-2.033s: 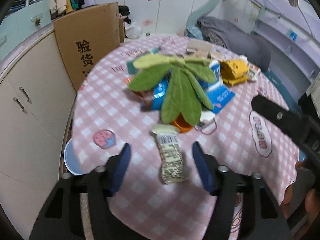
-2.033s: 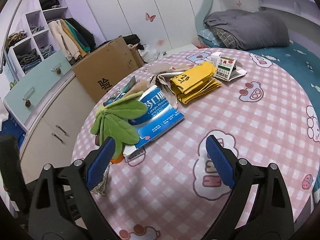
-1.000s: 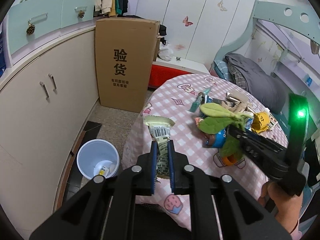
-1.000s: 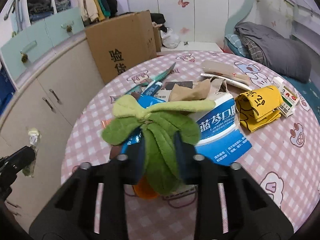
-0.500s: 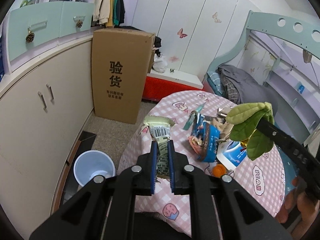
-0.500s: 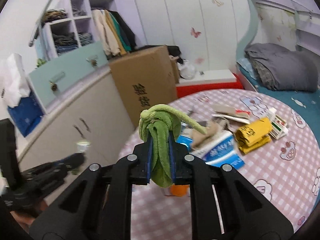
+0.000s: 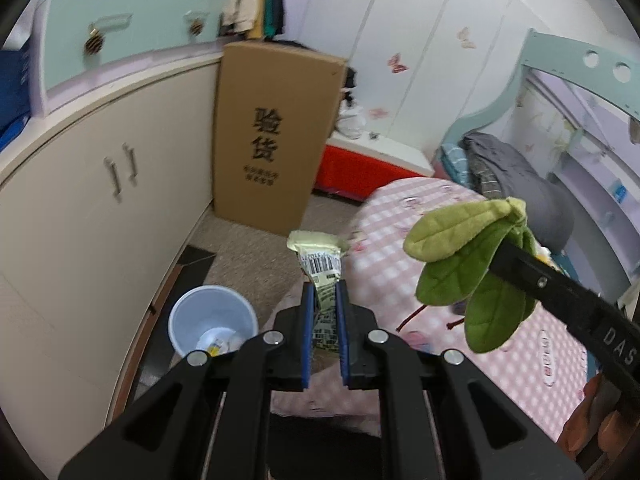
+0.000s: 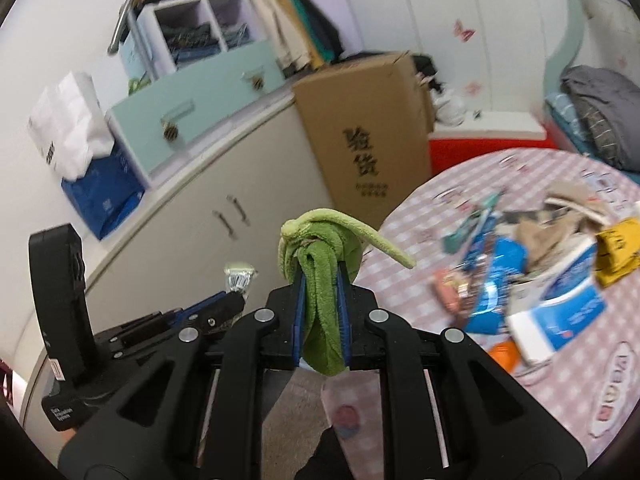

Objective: Collect trash
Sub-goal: 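Grasp the green leaf-shaped cloth with the right gripper while the left holds the wrapper, then lower both grippers over the wastebasket and release the wrapper and cloth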

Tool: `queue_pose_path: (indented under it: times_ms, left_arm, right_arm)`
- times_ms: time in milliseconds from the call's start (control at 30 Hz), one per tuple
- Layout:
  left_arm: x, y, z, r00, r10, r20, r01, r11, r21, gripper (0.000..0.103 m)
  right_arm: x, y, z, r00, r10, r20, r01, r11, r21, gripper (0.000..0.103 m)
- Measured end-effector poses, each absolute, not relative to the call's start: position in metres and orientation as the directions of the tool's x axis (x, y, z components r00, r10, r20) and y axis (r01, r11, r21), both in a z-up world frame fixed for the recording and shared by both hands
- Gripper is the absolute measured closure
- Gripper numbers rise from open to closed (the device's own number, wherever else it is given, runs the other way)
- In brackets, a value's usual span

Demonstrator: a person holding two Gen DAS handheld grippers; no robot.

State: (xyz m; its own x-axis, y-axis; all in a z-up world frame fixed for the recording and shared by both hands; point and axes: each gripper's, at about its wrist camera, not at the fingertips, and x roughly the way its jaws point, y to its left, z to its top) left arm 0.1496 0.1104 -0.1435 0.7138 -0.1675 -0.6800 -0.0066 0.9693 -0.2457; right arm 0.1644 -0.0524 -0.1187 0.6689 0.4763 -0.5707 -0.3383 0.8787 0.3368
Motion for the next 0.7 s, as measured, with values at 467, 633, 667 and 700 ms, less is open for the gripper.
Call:
queue_pose_path:
  times_ms: [467, 633, 667, 700]
  left_arm:
    - [0.196, 0.199, -0.202, 0.640, -0.067, -0.766, -0.188, 0.952, -0.240, 0.093]
    - [0.214, 0.229, -0.220, 0.615, -0.012, -0.789, -0.255, 0.943, -0.213, 0.093]
    - [0.217, 0.235, -0.225, 0.607, 0.000, -0.795, -0.271, 0.940, -0.207, 0.093]
    - [0.220, 0.242, -0.230, 0.599, 0.012, -0.800, -0.290, 0.935, -0.203, 0.093]
  right_arm:
    - [0.249, 0.038, -0.190, 0.486, 0.526, -0.698, -0.400, 0.844, 0.357, 0.089]
    - [0.294, 0.082, -0.222, 0.408, 0.565, -0.717, -0.438, 0.810, 0.389, 0.084]
    - [0.298, 0.090, -0.224, 0.417, 0.556, -0.719, -0.453, 0.813, 0.365, 0.067]
    - [0.303, 0.100, -0.227, 0.446, 0.523, -0.726, -0.464, 0.829, 0.312, 0.039]
